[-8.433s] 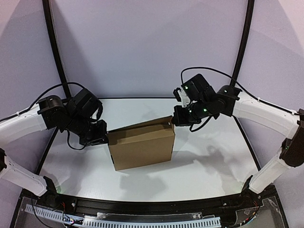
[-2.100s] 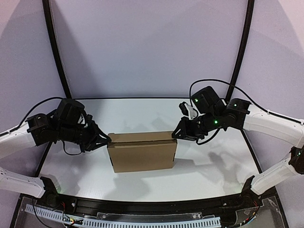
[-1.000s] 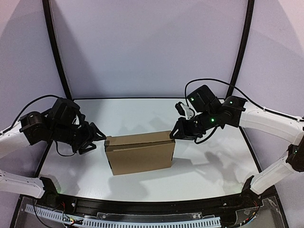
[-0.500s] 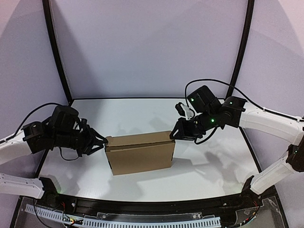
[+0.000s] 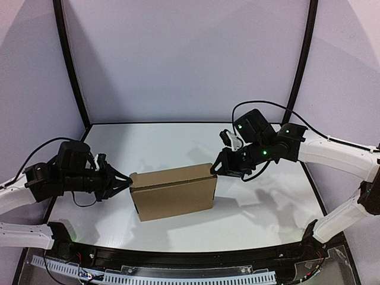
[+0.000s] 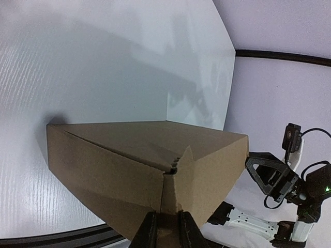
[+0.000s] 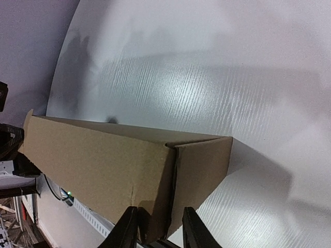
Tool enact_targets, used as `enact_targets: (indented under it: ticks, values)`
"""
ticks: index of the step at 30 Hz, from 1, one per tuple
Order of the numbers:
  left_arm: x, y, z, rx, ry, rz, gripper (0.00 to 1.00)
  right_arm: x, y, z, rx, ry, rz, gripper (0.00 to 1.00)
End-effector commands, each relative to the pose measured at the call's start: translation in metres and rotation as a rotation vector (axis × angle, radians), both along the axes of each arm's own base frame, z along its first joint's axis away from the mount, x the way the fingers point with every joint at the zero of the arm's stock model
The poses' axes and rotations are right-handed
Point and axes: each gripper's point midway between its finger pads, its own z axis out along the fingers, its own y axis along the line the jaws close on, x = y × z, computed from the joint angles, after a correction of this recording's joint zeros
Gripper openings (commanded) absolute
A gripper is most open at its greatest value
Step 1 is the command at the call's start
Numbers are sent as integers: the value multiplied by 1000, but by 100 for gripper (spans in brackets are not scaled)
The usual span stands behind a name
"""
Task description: Fold the paper box
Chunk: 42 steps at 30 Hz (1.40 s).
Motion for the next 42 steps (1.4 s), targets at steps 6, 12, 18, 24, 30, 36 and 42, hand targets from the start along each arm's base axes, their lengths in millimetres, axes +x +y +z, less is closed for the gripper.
enact_targets:
  ticks: [6,12,18,24,30,36,42]
  values:
    - [-75,73,-126,462,403,-84,15,-26,-41,-72,-281,180,-28,30]
    - [-86,90,-139,592,471,-112,9,-24,-48,-78,-328,195,-65,30]
    - [-106,117,-150,738,567,-141,7,-28,-56,-87,-367,219,-81,30]
    - [-124,133,-162,846,637,-219,1,-33,-64,-100,-426,270,-94,29]
    - [-151,143,-174,932,749,-307,1,-32,-67,-99,-436,271,-105,22]
    - [-157,148,-182,938,762,-268,1,-33,-61,-102,-387,270,-89,21]
    - [-154,132,-190,903,778,-299,1,-31,-60,-97,-355,257,-70,11]
